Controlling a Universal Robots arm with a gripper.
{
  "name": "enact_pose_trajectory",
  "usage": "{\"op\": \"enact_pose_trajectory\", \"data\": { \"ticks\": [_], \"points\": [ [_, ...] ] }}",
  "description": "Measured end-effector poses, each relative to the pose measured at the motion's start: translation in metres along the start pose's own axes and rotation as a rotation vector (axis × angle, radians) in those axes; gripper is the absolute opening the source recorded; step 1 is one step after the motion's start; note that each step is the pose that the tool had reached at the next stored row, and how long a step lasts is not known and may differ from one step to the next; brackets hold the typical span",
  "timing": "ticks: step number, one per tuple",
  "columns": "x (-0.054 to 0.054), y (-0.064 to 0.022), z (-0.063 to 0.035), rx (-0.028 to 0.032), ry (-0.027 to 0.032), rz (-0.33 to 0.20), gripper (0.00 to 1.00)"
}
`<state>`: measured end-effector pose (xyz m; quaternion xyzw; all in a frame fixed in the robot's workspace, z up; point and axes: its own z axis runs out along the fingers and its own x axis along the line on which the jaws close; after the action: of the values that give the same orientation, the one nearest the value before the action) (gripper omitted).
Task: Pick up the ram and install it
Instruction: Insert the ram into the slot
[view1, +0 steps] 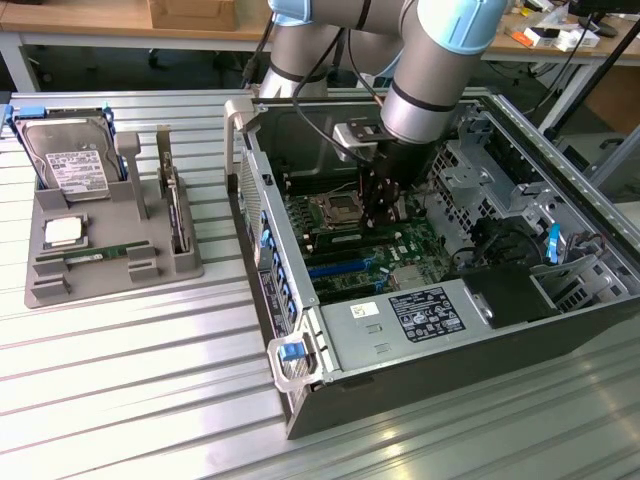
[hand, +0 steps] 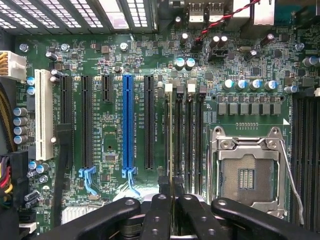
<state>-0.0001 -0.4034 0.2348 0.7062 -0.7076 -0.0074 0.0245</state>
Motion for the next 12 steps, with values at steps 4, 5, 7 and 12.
{"op": "enact_pose_trajectory", "data": {
  "ticks": [4, 5, 7, 12],
  "points": [
    [0.0009, -0.0001, 0.001, 0.0, -0.005, 0.002, 0.12],
    [0.0012, -0.0001, 0.0013, -0.0001, -0.0048, 0.003, 0.12],
    [0.0012, -0.0001, 0.0014, -0.0002, -0.0049, 0.003, 0.12],
    [0.0011, 0.0003, -0.0033, 0.0005, -0.0049, 0.004, 0.19]
  ]
}}
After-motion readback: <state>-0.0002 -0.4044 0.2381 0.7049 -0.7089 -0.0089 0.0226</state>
